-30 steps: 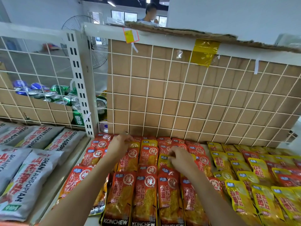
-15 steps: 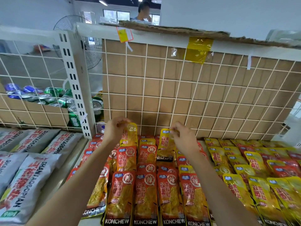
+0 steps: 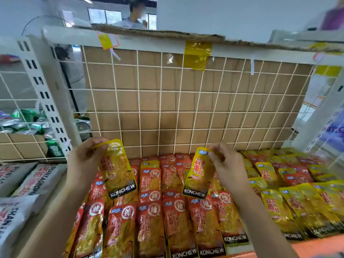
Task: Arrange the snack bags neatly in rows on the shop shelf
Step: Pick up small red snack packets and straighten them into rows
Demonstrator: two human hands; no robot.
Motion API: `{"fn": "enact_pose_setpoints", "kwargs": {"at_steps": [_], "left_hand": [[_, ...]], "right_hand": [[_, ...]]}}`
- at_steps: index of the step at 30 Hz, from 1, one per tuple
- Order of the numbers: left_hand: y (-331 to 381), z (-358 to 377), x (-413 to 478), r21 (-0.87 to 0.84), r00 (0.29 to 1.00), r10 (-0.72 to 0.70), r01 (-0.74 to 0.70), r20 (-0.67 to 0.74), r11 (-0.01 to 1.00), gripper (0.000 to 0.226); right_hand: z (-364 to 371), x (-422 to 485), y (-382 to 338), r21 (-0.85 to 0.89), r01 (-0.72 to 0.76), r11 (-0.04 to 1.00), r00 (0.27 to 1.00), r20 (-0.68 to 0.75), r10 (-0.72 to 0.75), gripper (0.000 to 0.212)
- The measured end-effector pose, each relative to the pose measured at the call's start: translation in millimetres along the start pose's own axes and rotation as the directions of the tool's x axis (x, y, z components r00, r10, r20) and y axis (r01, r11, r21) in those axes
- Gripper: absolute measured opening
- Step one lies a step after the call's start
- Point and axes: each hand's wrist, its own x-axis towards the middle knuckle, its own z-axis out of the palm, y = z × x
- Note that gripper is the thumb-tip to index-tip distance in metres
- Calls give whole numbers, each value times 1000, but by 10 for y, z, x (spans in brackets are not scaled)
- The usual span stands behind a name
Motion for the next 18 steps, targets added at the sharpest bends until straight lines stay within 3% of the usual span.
{"fn": "enact_pose_setpoints", "kwargs": {"at_steps": [5,11,18], "left_hand": [[108,150,-256,59,988,-4,-5,154,998,21],[210,500,-512,119,964,4,-37,265,992,37],[226,1037,-812,41,932,-61,49,357,998,30]], "right_hand": [[-324,-257,160,-22,-55,998,998,-8,55,39],[-726,-586,430,-84,-142,986,990,-37,140,41],[-1246,-853,764,-186,-221,957,975,-26,220,38]]}}
